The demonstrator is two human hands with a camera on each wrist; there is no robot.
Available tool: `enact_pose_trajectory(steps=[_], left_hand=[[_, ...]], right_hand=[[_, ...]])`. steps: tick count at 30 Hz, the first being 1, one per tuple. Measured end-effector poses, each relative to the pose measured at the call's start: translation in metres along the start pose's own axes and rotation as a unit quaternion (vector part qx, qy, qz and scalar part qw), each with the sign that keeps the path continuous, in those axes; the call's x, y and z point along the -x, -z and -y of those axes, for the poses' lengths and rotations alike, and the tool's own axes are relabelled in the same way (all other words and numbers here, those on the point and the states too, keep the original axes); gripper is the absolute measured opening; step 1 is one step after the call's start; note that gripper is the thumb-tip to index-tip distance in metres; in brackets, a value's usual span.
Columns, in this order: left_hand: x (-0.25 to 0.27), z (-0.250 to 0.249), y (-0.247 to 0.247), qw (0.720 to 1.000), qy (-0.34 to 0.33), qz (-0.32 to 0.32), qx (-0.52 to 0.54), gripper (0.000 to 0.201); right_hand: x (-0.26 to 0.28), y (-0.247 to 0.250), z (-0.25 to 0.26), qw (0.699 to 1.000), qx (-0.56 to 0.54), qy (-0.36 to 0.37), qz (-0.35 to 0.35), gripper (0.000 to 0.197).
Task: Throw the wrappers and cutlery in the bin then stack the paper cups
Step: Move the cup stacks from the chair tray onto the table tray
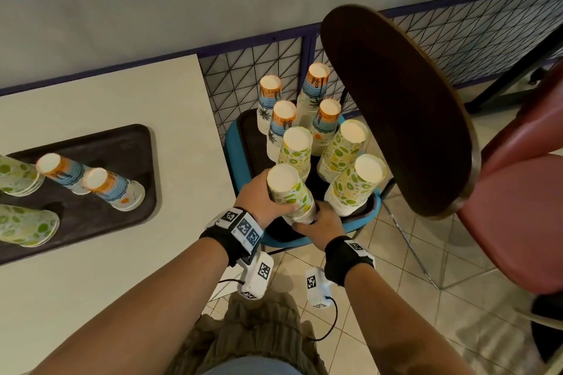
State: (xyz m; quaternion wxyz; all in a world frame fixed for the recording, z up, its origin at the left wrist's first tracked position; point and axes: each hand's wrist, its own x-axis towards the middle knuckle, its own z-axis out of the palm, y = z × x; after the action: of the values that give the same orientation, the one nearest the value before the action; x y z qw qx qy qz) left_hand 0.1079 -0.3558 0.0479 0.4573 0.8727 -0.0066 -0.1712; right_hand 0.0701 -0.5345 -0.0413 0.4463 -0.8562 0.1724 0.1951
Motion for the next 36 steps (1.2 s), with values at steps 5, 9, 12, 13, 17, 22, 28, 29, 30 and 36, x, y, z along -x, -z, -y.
enact_pose_trajectory(steps=[5, 9, 12, 13, 17, 22, 28, 29, 30, 36], left_hand=[[0.013, 0.003, 0.004, 0.999, -0.005, 0.020, 0.027, 0.095], [0.036, -0.003, 0.023, 1.000, -0.024, 0.015, 0.013, 0.093], [0.055, -0.002, 0.050, 1.000, -0.022, -0.005, 0.001, 0.086], [0.061, -0.001, 0.062, 1.000, -0.016, -0.018, -0.002, 0.081], [0.087, -0.002, 0.114, 0.997, -0.014, -0.077, -0.026, 0.076], [0.112, 0.004, 0.189, 0.986, -0.017, -0.156, -0.054, 0.076], [0.149, 0.035, 0.298, 0.963, 0.010, -0.252, -0.090, 0.084], [0.155, 0.042, 0.317, 0.962, 0.019, -0.260, -0.085, 0.078], [0.161, 0.050, 0.337, 0.959, 0.029, -0.266, -0.088, 0.072], [0.168, 0.107, 0.446, 0.945, 0.054, -0.303, -0.113, 0.079]], right_hand=[[0.020, 0.005, 0.000, 0.999, -0.024, 0.009, 0.028, 0.069], [0.038, 0.005, 0.011, 0.996, -0.052, 0.047, 0.057, 0.062], [0.048, -0.005, 0.028, 0.992, -0.040, 0.091, 0.072, 0.071], [0.050, -0.009, 0.037, 0.991, -0.026, 0.111, 0.073, 0.074], [0.056, -0.030, 0.083, 0.981, -0.003, 0.171, 0.086, 0.078], [0.061, -0.070, 0.165, 0.958, 0.038, 0.270, 0.088, 0.071], [0.082, -0.145, 0.278, 0.928, 0.048, 0.350, 0.119, 0.080], [0.086, -0.161, 0.295, 0.926, 0.045, 0.355, 0.123, 0.083], [0.089, -0.177, 0.312, 0.923, 0.040, 0.359, 0.130, 0.084], [0.088, -0.271, 0.411, 0.916, 0.060, 0.367, 0.148, 0.073]])
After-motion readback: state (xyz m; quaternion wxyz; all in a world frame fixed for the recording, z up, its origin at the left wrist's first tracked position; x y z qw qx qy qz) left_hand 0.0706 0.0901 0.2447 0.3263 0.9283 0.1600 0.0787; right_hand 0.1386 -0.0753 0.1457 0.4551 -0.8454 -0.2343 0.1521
